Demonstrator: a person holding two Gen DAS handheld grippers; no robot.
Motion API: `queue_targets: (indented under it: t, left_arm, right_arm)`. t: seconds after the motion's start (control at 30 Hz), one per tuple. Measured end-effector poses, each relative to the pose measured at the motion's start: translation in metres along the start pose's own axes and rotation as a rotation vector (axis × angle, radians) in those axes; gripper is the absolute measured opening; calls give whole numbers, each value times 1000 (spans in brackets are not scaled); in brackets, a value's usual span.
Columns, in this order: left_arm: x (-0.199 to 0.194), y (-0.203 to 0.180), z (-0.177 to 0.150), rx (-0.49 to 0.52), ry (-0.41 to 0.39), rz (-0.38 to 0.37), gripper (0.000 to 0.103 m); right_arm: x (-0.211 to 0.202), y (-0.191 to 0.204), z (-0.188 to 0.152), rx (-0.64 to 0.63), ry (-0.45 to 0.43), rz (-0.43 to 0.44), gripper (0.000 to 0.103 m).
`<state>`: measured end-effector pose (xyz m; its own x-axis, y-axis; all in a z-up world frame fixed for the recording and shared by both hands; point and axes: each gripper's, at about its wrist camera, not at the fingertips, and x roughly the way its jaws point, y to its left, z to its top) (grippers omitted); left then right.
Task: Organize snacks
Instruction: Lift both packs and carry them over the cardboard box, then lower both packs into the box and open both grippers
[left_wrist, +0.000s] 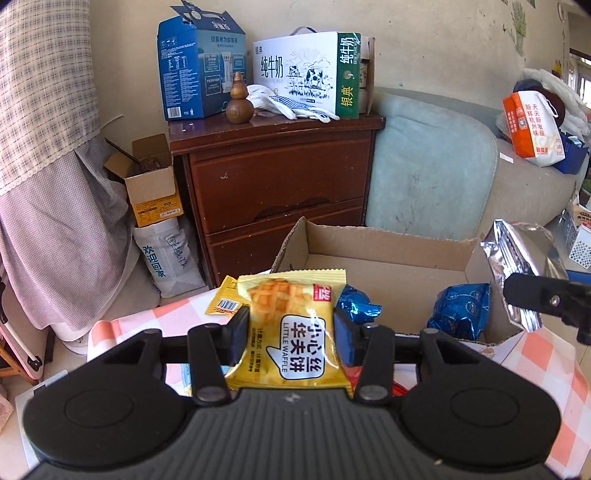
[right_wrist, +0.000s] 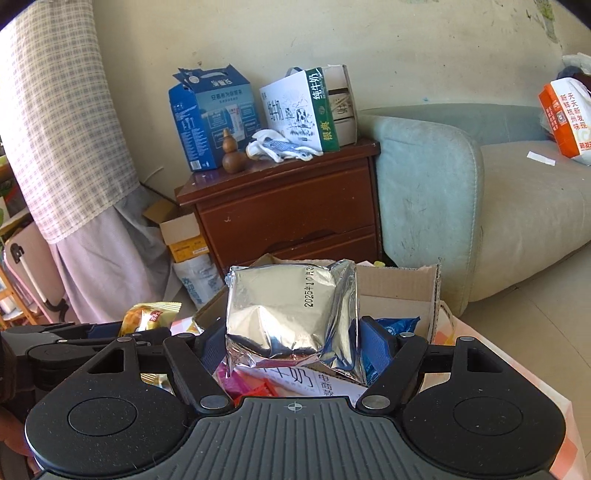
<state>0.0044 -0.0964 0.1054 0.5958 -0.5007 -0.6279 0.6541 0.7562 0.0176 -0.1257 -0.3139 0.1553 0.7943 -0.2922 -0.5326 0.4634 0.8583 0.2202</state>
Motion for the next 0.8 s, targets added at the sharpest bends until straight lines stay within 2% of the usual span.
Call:
queue_targets:
  t: [0.5,0.8]
  left_arm:
    - [55,-35,26,4,17,-114,45]
    - [86,-54,32,2,44,-171,46]
  right_arm:
    - [48,-42,17,231,15,-89,76]
    - [68,-49,16,275,34,-136,78]
